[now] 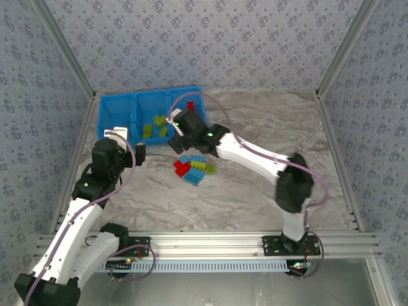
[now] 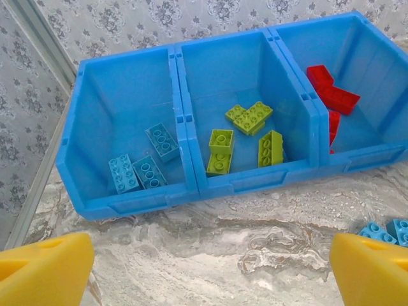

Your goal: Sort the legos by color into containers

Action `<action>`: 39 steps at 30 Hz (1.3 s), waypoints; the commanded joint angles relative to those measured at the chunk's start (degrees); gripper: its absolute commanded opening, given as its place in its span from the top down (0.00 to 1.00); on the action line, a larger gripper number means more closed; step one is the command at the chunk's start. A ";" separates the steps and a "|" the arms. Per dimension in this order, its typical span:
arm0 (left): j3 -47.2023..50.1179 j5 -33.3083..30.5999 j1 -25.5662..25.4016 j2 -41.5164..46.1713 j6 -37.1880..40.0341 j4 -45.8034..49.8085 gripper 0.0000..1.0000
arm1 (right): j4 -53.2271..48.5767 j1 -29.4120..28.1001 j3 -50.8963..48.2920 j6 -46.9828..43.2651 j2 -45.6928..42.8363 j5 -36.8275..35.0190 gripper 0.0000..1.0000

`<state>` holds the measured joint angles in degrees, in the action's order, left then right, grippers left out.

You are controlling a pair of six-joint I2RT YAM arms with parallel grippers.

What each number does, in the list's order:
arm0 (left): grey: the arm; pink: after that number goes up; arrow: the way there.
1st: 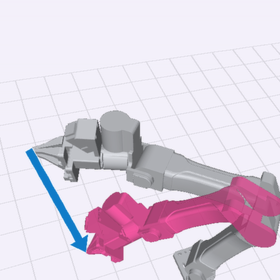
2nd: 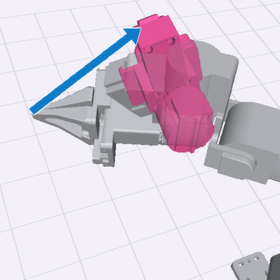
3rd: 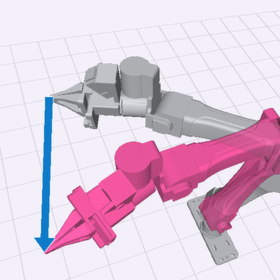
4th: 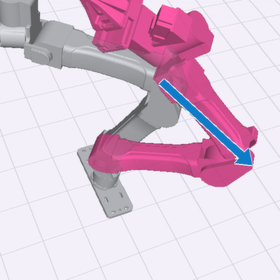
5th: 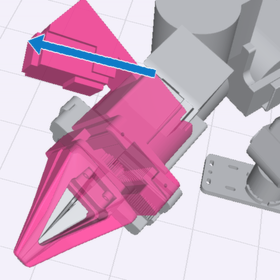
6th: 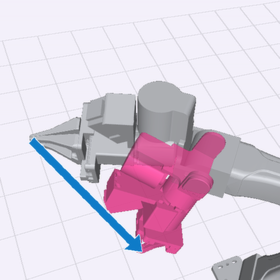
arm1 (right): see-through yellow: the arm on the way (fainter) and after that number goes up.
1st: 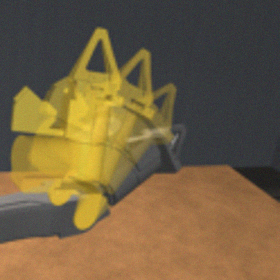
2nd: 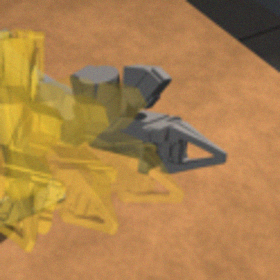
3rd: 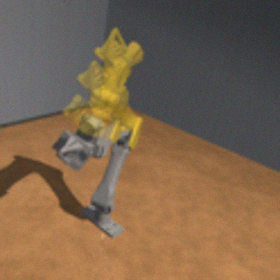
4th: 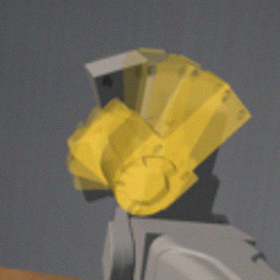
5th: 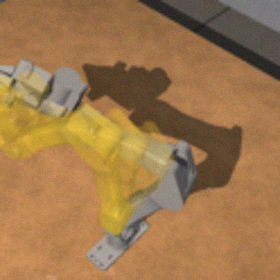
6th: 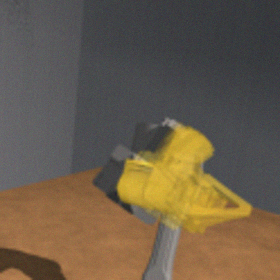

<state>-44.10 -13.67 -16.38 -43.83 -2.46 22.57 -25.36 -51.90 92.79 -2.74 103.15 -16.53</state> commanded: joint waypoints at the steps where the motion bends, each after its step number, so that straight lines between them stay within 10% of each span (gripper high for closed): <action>1: -0.82 1.61 0.21 -1.03 -0.15 0.89 0.04 | 6.72 -0.15 -10.57 4.01 -11.81 1.64 0.04; 10: -6.64 13.29 -4.97 -9.87 -30.50 12.68 0.05 | 5.23 0.15 -38.02 16.45 -41.53 7.41 0.00; 18: 5.03 5.17 -27.79 -14.61 -64.99 -4.58 0.10 | 3.85 4.47 -52.86 27.33 -58.43 7.49 0.00; 39: -8.20 -6.08 -34.97 -51.08 -61.43 -3.26 0.12 | 2.36 11.60 -53.88 29.67 -59.87 13.80 0.00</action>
<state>-49.95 -15.03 -51.13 -93.12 -65.43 16.75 -21.67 -40.73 38.17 25.30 44.23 -3.68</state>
